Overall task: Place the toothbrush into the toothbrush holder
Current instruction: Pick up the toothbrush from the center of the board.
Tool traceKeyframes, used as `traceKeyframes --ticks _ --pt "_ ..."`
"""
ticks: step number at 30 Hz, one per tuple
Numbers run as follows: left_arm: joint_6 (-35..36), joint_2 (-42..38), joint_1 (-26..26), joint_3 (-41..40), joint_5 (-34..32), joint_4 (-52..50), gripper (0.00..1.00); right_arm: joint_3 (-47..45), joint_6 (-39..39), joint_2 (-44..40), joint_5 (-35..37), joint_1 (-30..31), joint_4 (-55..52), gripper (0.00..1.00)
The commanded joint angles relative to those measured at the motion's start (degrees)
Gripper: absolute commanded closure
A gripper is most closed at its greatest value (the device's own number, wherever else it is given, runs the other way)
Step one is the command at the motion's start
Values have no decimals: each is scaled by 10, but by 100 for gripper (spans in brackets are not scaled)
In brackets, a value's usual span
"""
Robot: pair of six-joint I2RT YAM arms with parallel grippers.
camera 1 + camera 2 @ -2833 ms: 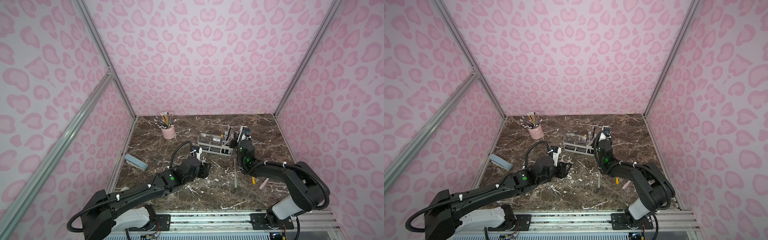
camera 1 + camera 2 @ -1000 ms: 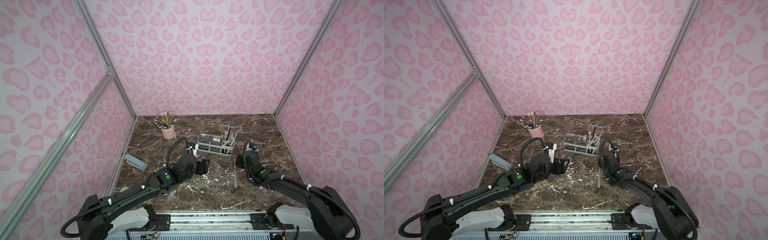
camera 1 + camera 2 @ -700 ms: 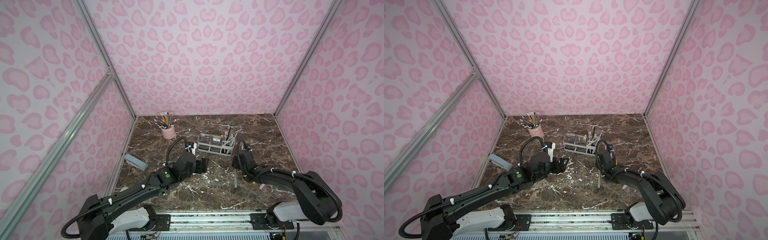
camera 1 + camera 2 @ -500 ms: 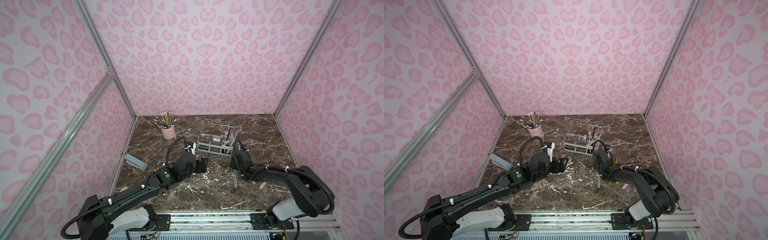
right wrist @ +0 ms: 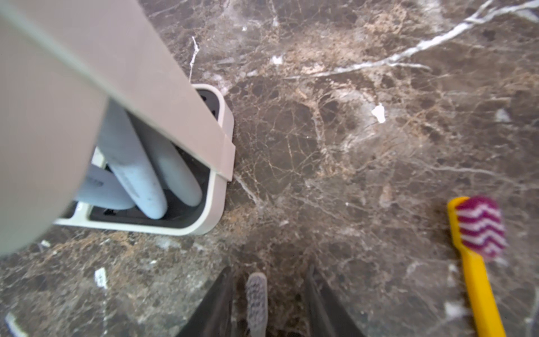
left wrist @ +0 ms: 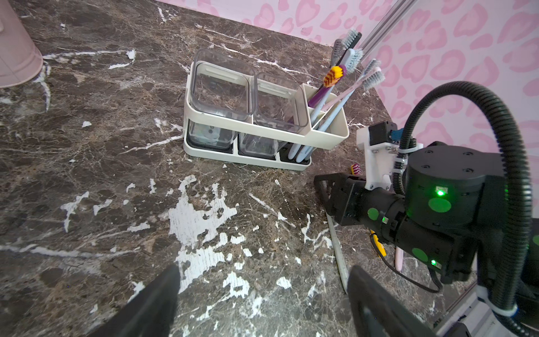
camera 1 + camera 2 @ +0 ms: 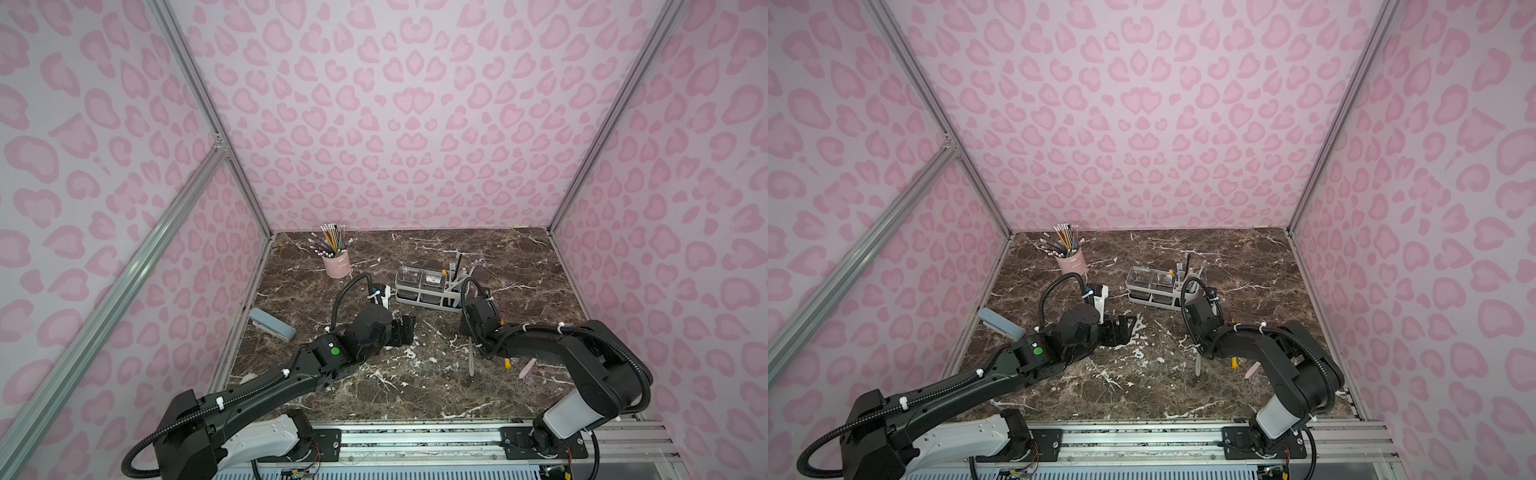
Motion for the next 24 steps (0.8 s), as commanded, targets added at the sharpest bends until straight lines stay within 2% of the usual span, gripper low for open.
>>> traceKeyframes --ticks 1,12,21,24 --pt "-3 -1 1 0 -10 11 6 7 3 9 2 3 1 63" --pt "-5 1 1 -1 -11 9 1 13 6 23 8 12 -5 82" --pt "-7 5 1 -1 -8 10 2 13 9 8 12 12 -15 100" --pt "-9 7 1 -2 -6 11 2 13 9 -2 14 12 -18 100"
